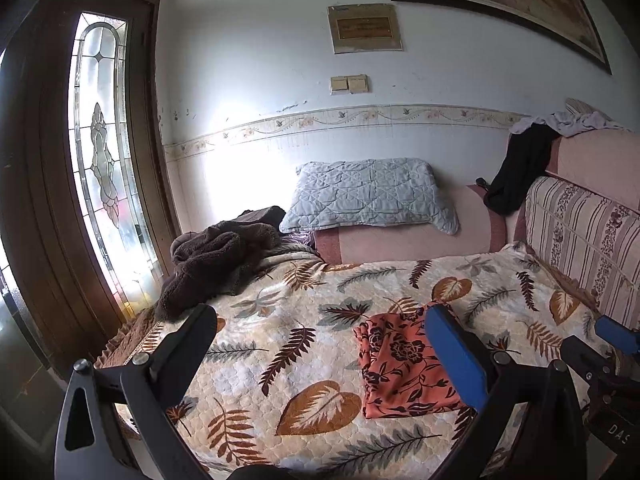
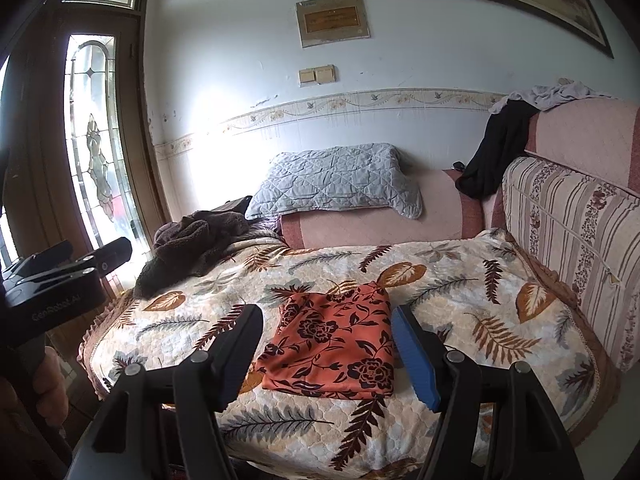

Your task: Fold small clothes

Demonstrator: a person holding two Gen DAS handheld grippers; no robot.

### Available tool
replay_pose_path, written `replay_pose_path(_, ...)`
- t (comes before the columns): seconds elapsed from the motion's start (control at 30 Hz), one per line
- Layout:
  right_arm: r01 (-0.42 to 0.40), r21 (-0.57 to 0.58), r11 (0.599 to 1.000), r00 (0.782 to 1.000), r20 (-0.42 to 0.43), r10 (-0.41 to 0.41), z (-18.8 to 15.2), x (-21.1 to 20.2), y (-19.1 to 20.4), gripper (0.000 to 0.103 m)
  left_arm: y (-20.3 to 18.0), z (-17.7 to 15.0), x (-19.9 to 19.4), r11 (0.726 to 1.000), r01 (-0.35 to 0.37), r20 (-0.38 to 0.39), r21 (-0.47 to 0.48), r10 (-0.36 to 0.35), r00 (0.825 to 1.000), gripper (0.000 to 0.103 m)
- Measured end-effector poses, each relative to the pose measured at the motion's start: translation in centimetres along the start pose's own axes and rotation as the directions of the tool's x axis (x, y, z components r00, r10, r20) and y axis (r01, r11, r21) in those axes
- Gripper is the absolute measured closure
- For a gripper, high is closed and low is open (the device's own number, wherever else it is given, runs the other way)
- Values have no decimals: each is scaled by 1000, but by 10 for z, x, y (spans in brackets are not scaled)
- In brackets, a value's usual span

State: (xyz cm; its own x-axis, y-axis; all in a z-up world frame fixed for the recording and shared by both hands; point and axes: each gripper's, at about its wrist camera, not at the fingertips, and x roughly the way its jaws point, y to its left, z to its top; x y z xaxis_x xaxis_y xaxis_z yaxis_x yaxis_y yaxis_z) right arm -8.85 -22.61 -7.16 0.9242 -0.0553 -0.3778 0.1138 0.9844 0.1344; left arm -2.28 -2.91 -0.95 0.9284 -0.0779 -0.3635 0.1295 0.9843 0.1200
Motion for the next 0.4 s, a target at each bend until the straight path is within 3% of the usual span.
replay_pose_path(0.4, 14, 0, 1000, 999, -48, -14, 1, 33, -3, 33, 0, 0, 34, 998, 65, -8, -23, -65, 998, 0)
